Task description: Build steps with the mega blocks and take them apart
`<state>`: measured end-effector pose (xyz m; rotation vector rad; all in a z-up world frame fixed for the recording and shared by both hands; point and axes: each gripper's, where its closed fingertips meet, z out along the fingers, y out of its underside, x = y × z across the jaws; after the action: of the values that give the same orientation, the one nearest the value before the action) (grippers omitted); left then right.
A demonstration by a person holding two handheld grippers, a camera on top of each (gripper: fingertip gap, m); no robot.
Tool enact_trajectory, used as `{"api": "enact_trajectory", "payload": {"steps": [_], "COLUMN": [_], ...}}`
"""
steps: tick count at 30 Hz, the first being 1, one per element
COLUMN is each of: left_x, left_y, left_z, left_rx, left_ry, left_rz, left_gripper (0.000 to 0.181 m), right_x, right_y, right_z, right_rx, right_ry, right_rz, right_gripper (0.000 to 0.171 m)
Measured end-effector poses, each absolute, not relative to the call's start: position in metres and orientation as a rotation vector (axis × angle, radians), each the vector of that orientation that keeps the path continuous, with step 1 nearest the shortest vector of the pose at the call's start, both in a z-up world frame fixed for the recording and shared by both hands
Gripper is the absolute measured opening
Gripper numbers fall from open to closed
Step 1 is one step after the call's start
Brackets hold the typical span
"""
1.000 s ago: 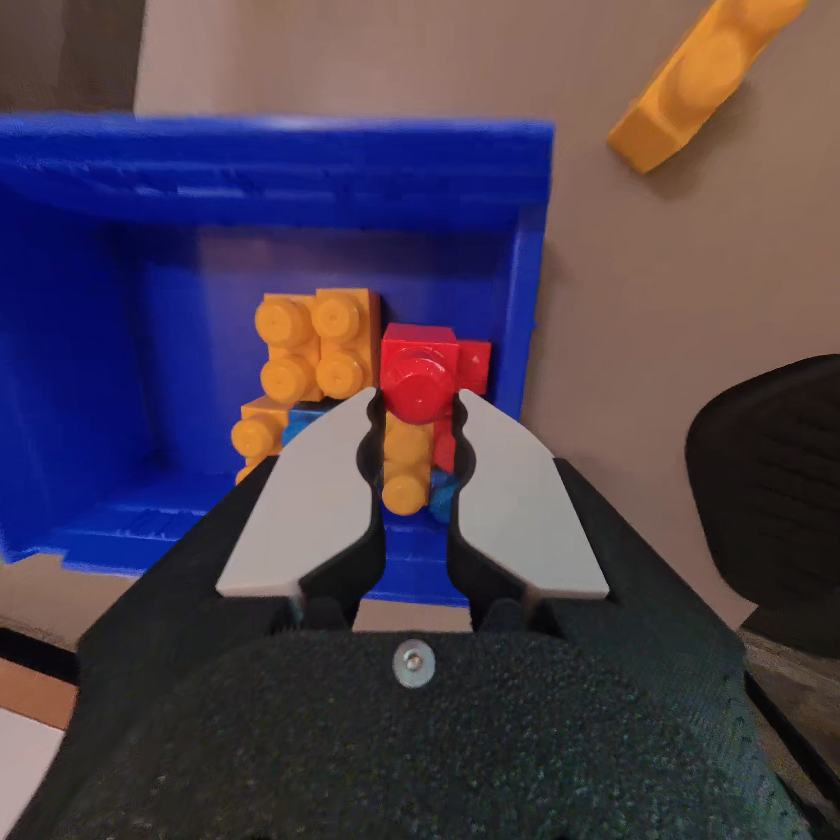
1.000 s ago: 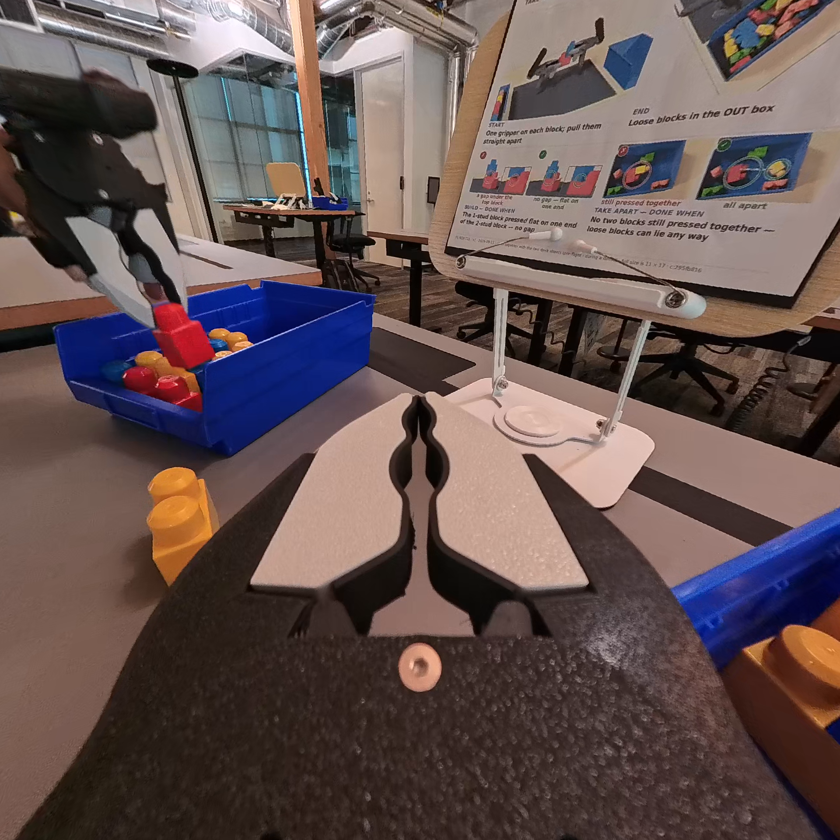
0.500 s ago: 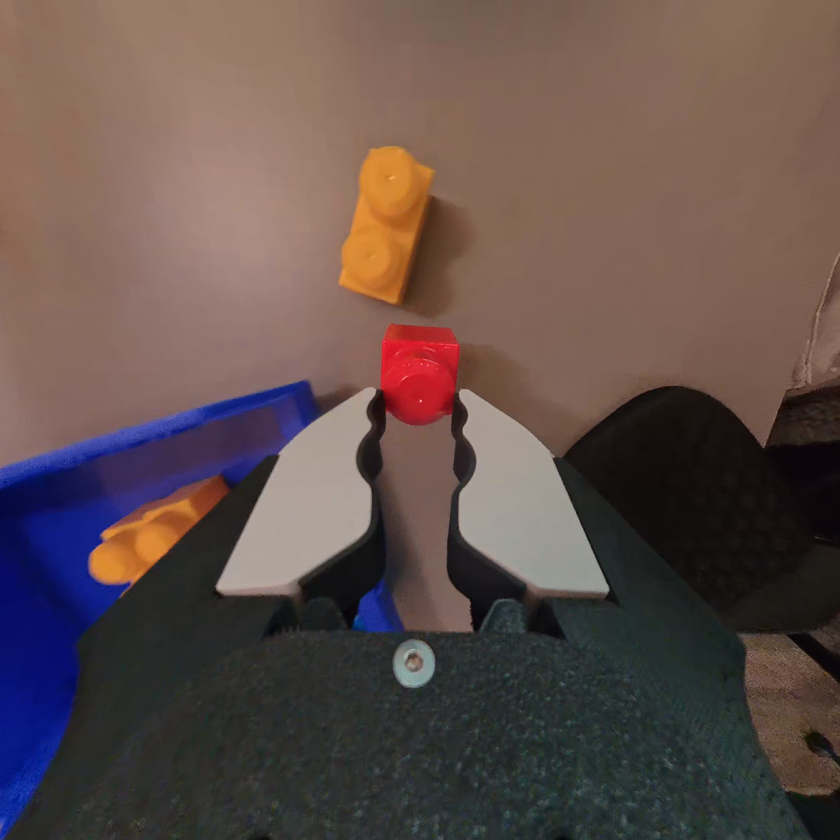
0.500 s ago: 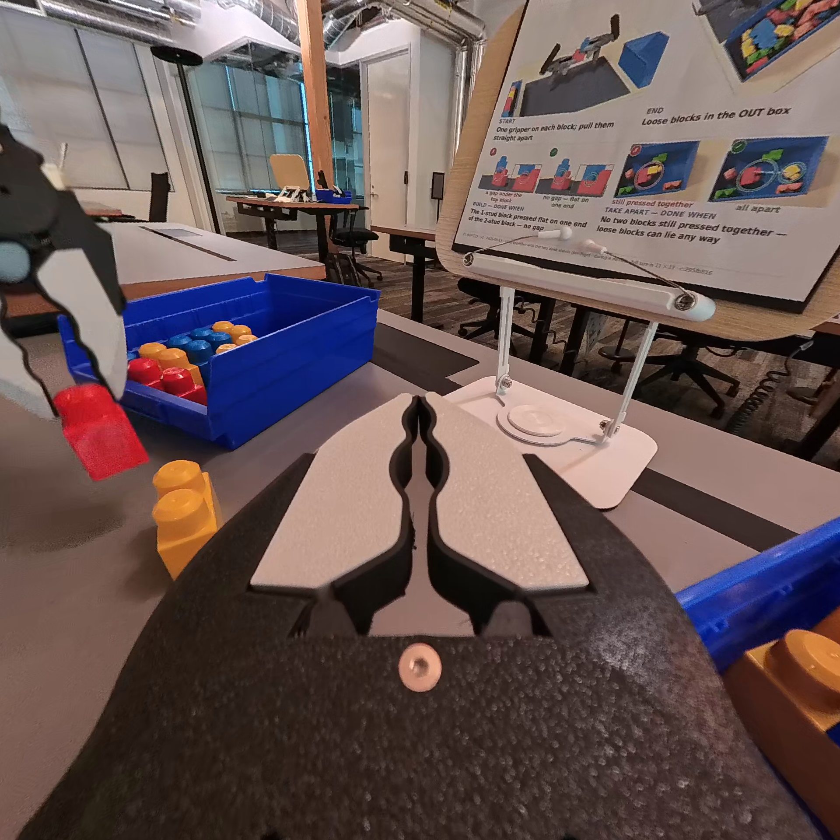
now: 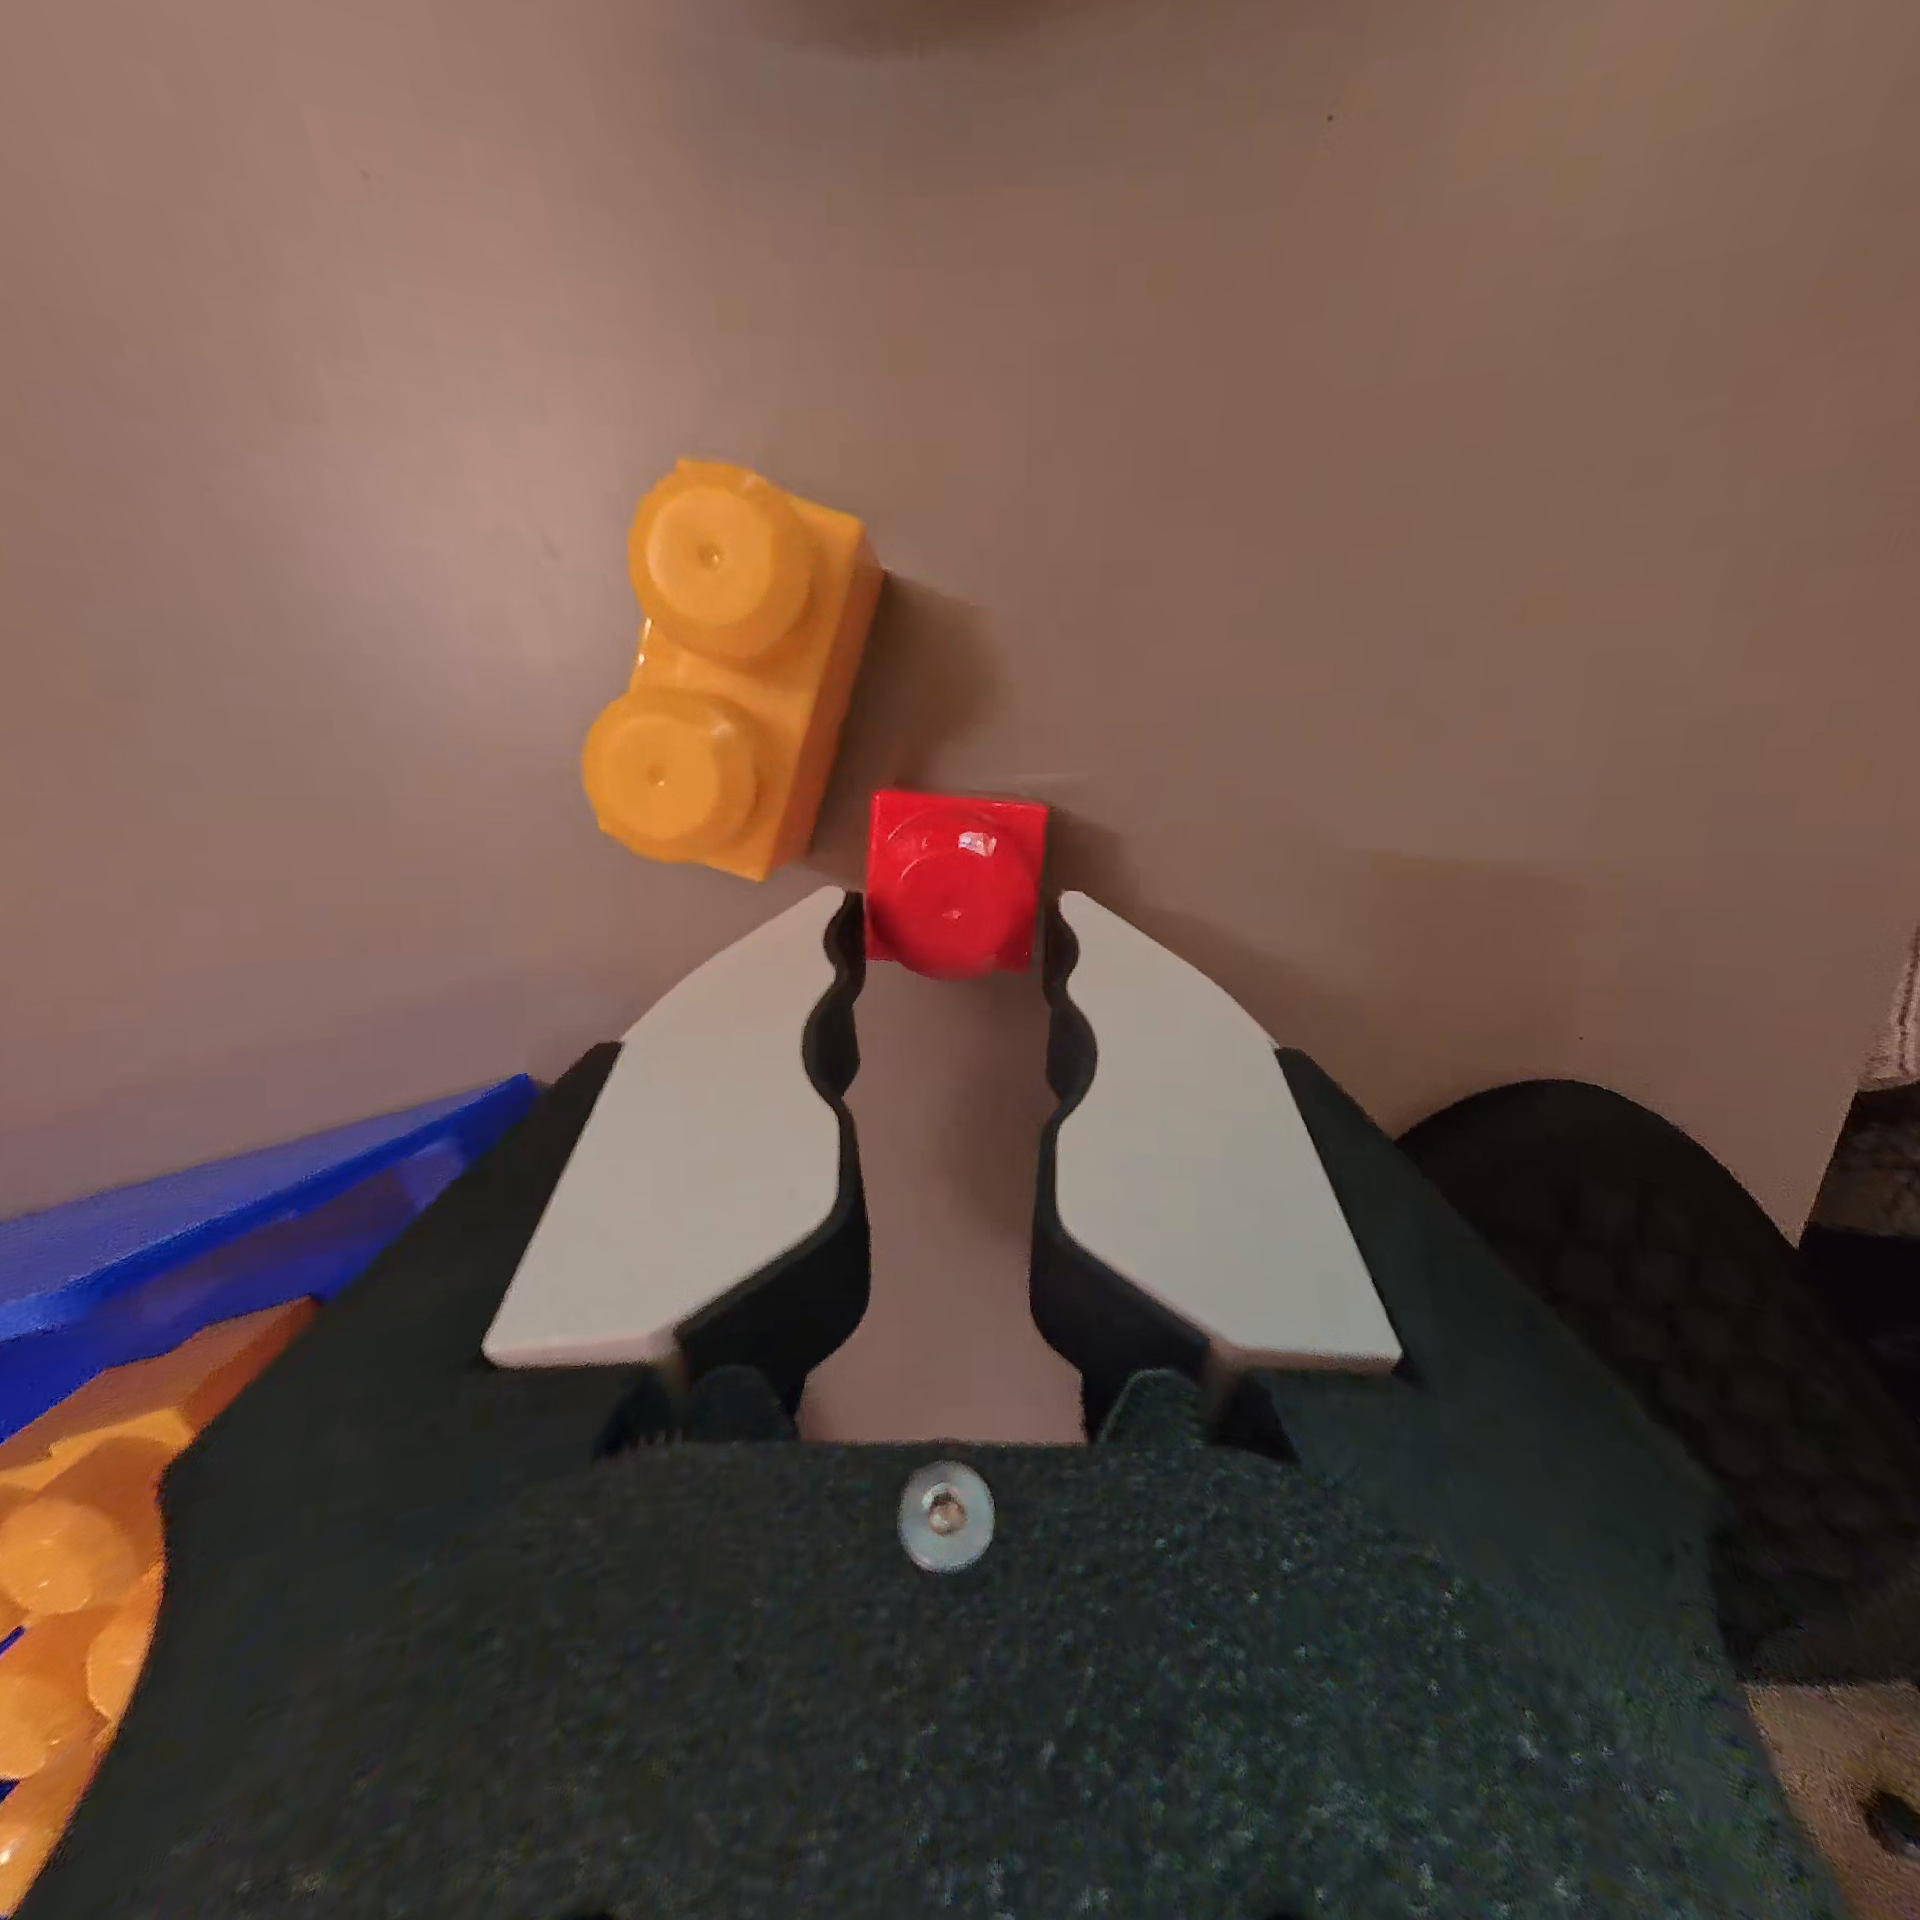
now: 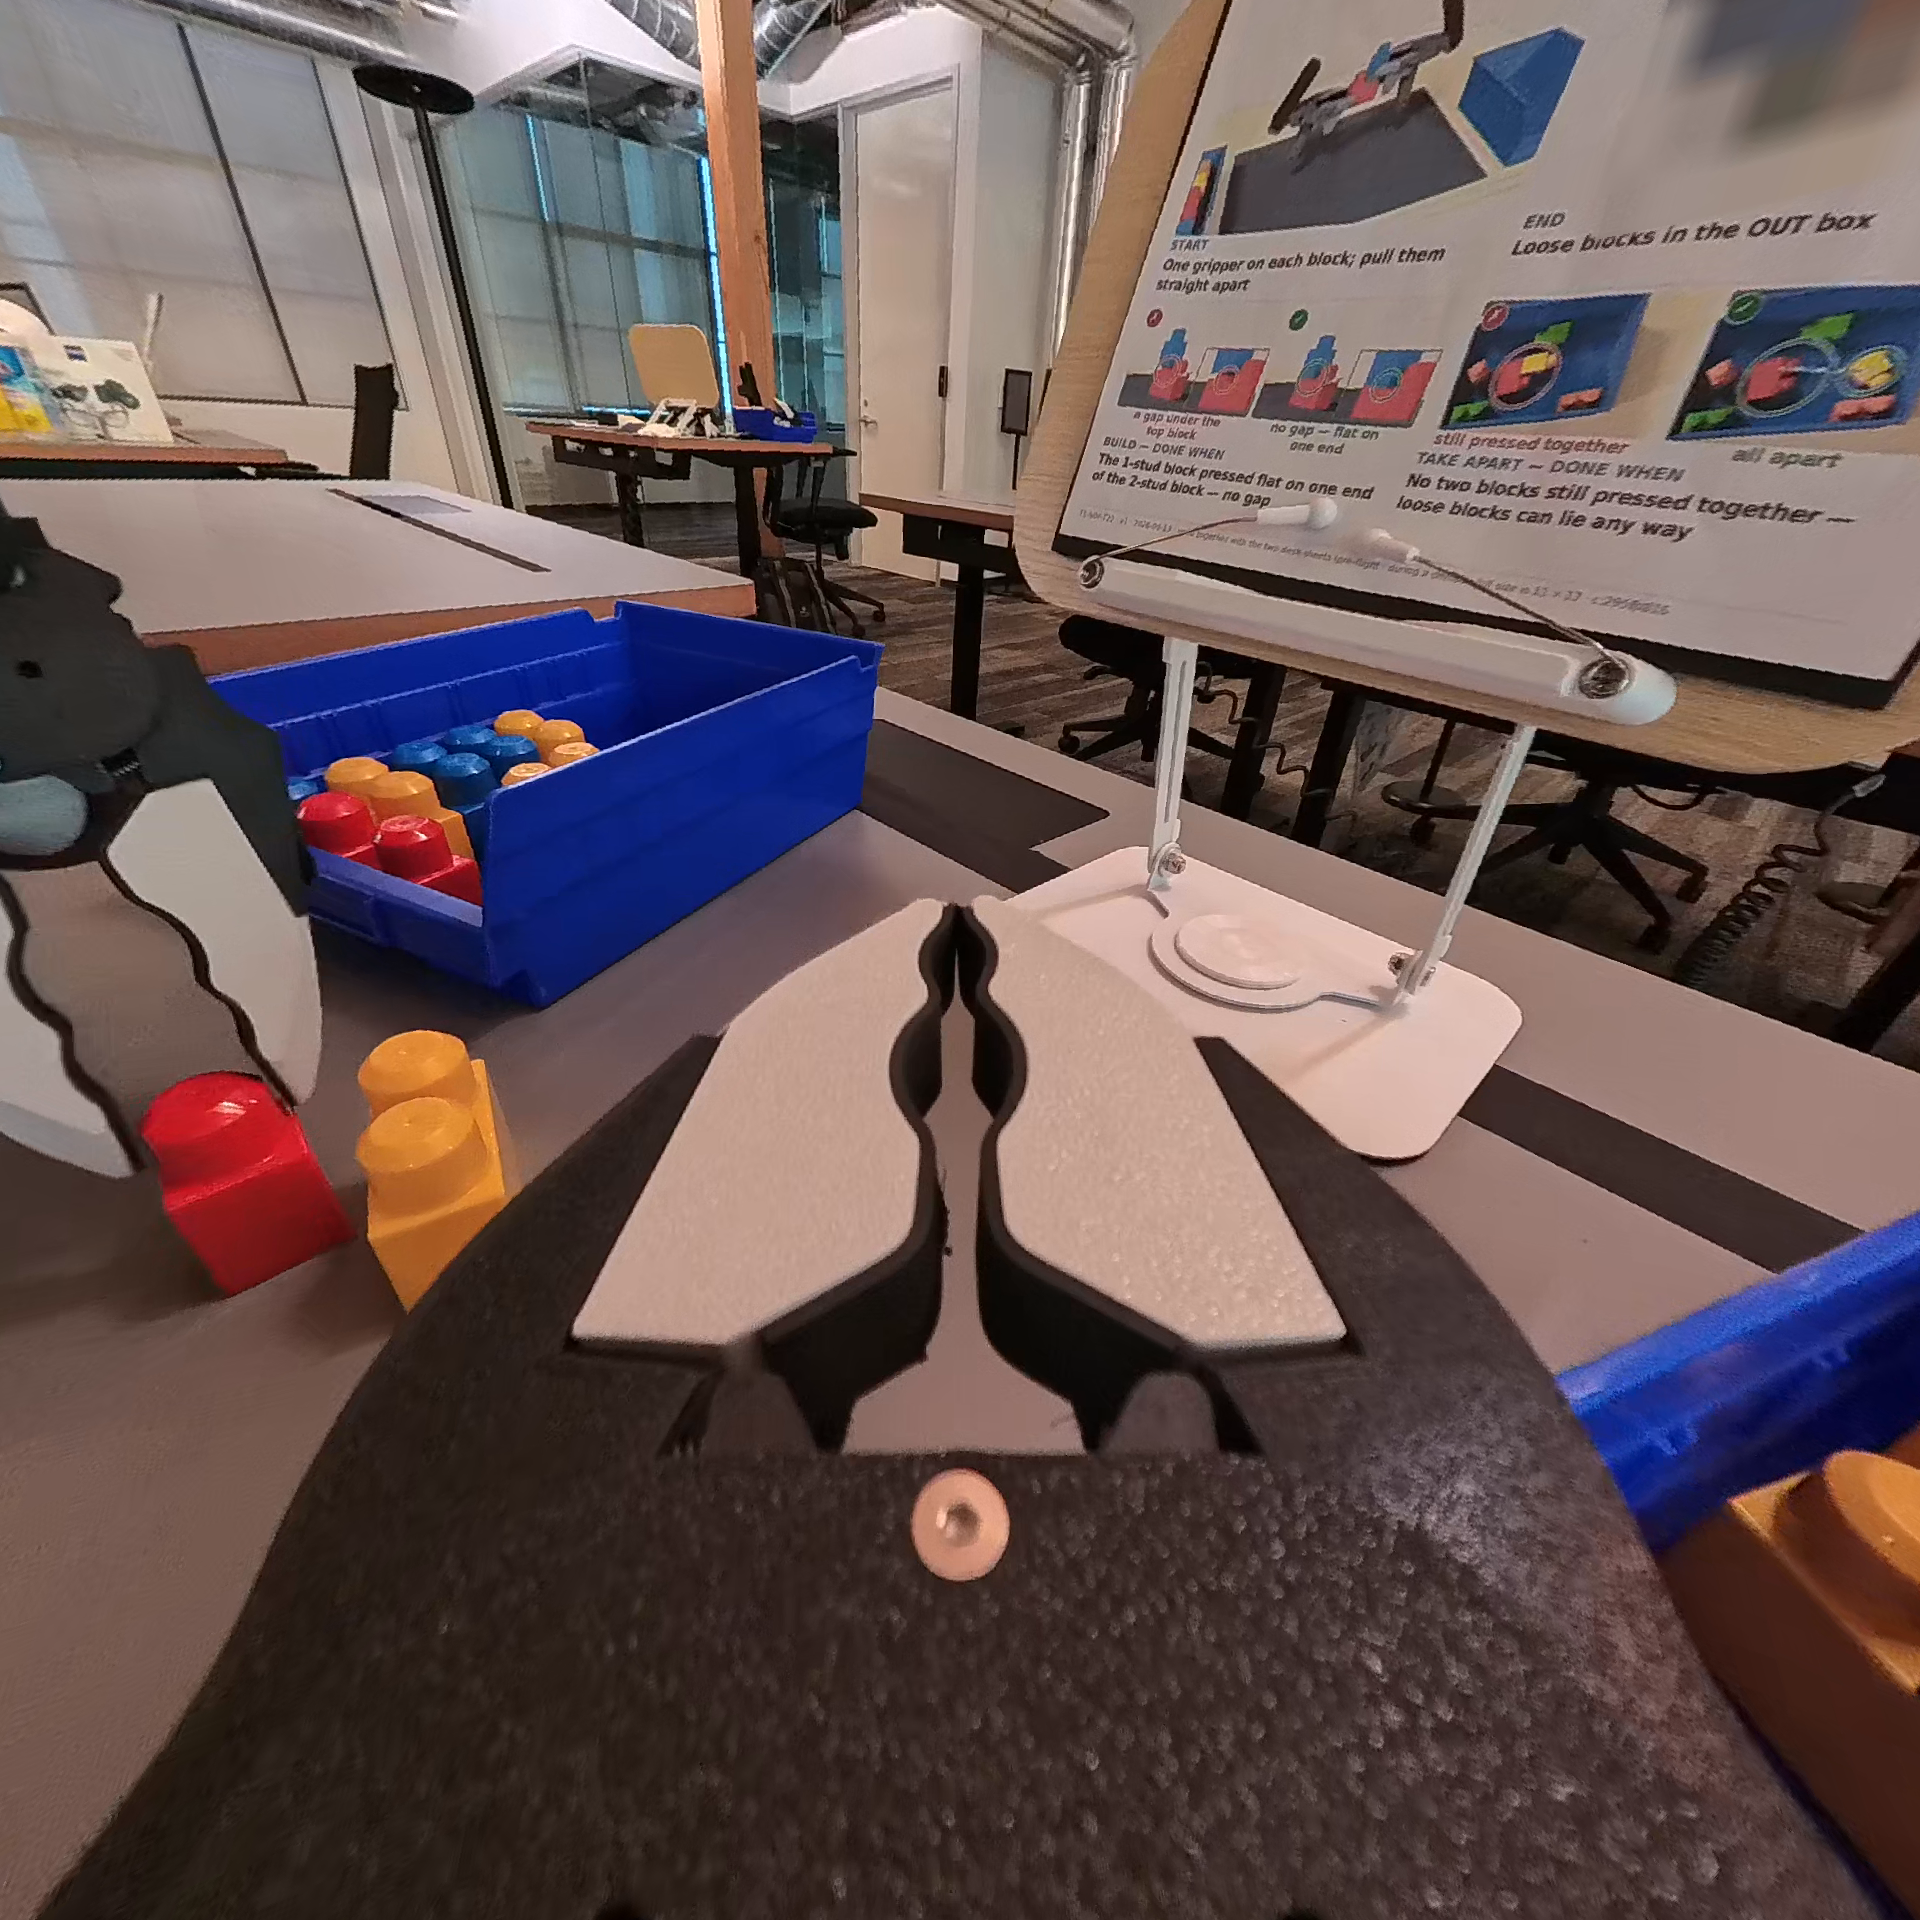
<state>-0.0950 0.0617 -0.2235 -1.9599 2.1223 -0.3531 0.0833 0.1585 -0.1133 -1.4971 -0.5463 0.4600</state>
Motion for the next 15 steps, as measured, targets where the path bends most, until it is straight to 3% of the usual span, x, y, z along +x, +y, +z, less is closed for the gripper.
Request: {"api": "enact_trajectory", "payload": {"steps": [7, 15], "left_x": [-0.08, -0.069], "left_y": [0.065, 0.095], "left_z": [-0.189, -0.135], "left_rx": [-1.858, -1.599], "left_ry": [1.849, 1.292], "left_rz": [-0.603, -0.872], "left_gripper": [0.036, 0.034], "right_x": [0.061, -0.007], "right_y": [0.151, 0.119], "right_z": [-0.125, -0.181], "right_rx": [-1.577, -1.852], "right_ry": [-0.655, -1.101], "right_rz": [0.513, 0.499], "right_gripper": [0.002, 0.051]}}
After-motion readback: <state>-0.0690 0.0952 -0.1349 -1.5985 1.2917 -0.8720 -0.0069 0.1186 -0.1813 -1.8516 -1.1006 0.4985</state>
